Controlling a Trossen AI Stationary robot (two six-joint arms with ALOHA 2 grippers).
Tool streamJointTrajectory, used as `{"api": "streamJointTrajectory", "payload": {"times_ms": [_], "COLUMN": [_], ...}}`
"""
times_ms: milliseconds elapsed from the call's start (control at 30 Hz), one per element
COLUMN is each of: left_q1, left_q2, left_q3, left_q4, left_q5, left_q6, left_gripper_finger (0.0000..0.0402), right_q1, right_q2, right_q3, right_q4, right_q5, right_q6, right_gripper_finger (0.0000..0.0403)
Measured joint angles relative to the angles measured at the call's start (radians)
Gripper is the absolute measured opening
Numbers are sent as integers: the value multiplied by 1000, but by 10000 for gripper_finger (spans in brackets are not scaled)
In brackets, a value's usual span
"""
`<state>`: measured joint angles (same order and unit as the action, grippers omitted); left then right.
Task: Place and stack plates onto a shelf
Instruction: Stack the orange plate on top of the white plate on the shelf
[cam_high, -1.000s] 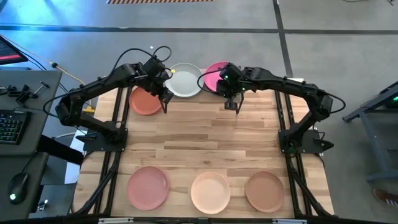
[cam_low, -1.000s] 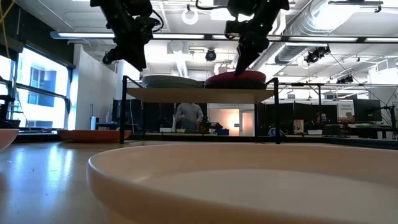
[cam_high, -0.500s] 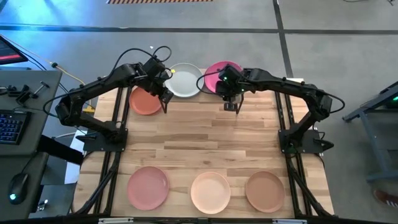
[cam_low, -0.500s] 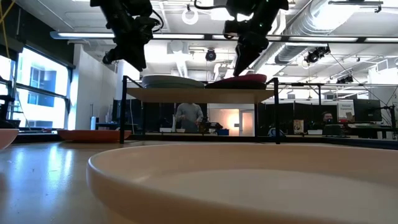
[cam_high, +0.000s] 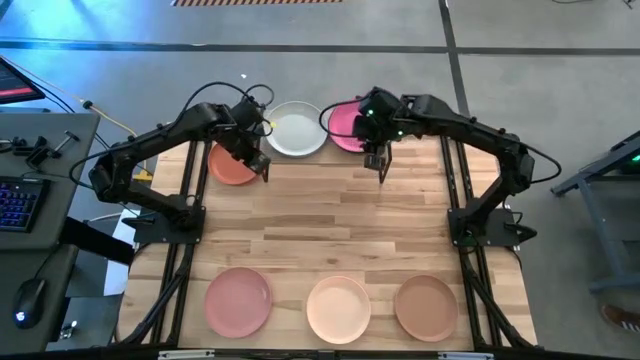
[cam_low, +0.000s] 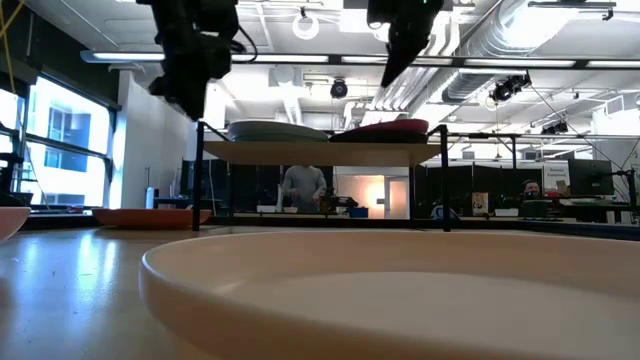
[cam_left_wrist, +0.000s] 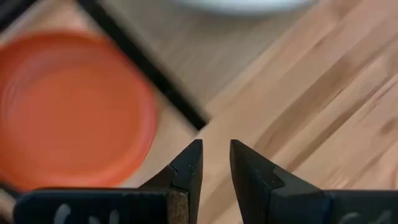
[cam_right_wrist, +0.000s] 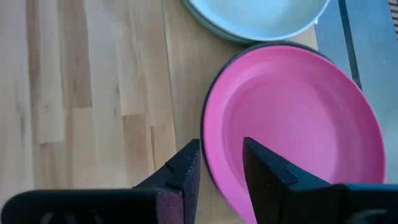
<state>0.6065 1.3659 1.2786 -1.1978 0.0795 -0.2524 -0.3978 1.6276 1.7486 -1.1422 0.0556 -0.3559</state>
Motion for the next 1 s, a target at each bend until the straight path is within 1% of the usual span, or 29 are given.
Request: {"api": "streamJointTrajectory", "payload": {"times_ms": [133,300,500,633,767,867,933,1000], "left_q1": [1,1,1,4,8,24,43,67], "left_q2": [0,0,0,-3,-45,-94,-125,-155], "left_q3": [-30,-113,-238,-316,-356,-366,-366,-366], "left_q4": [-55,-70,-50,4,55,39,33,34], "left_q5": [-3,-7,-16,-58,-81,-89,-124,-137], "left_q6": [20,23,27,-13,-58,-69,-77,-77], "left_gripper_finger": [72,72,72,72,72,72,72,72], "right_q1": [1,2,2,2,2,2,2,2], "right_q2": [0,0,0,0,0,0,0,0], "right_q3": [64,89,89,89,89,89,89,89], "right_q4": [-100,-184,-229,-230,-230,-230,-230,-230], "right_q5": [-7,-8,-10,-12,-34,-49,-50,-50], "right_q6": [0,16,19,19,39,42,42,42], "right_gripper_finger": [99,99,99,99,99,99,99,99]}}
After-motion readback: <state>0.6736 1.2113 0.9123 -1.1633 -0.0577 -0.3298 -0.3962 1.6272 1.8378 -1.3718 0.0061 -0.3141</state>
